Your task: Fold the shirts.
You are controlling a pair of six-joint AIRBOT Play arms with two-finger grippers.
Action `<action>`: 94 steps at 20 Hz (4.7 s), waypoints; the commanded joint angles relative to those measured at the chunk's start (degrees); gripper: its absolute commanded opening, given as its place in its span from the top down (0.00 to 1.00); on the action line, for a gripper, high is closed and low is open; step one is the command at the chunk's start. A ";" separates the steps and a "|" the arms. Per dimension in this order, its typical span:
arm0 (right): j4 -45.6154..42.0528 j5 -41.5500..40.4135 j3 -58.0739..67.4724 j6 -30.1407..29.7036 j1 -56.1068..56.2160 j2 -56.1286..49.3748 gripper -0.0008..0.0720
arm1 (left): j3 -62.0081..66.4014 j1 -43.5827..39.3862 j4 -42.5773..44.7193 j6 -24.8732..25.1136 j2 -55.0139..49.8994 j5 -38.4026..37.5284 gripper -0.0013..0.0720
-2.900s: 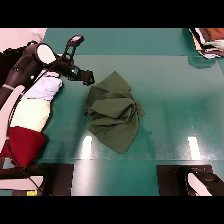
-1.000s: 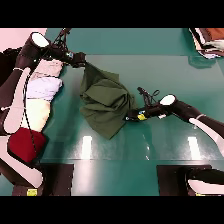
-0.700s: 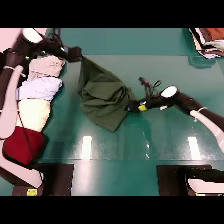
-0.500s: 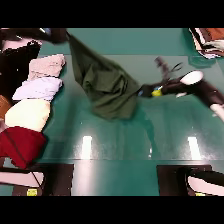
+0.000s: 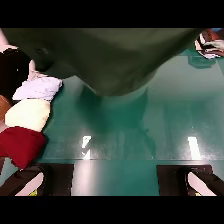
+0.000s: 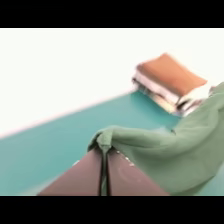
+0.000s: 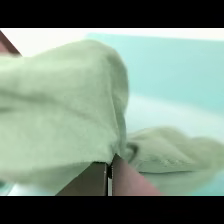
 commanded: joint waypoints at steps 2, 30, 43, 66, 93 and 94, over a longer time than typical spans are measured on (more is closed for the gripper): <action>-4.46 5.49 11.15 2.21 -4.13 3.78 0.97 | 1.90 0.07 -0.52 0.17 7.04 1.25 0.95; -20.57 14.19 6.54 11.98 -0.50 -37.44 0.39 | -15.67 5.88 10.08 -8.00 -43.10 -14.64 0.10; -20.52 12.79 -28.35 9.86 -10.03 -7.78 0.39 | -74.18 5.70 1.46 -3.93 -13.94 -1.11 0.10; -26.97 13.09 -51.01 8.94 -28.74 -3.78 0.37 | -70.53 -1.18 -8.92 1.86 -13.94 4.66 0.95; -1.55 7.04 -31.74 0.26 -23.54 9.07 0.97 | -36.41 -1.18 -1.86 -3.54 6.99 3.72 0.95; -1.60 6.16 -25.49 0.28 -20.68 9.70 0.97 | -30.56 -1.18 -1.86 -4.46 7.04 2.27 0.95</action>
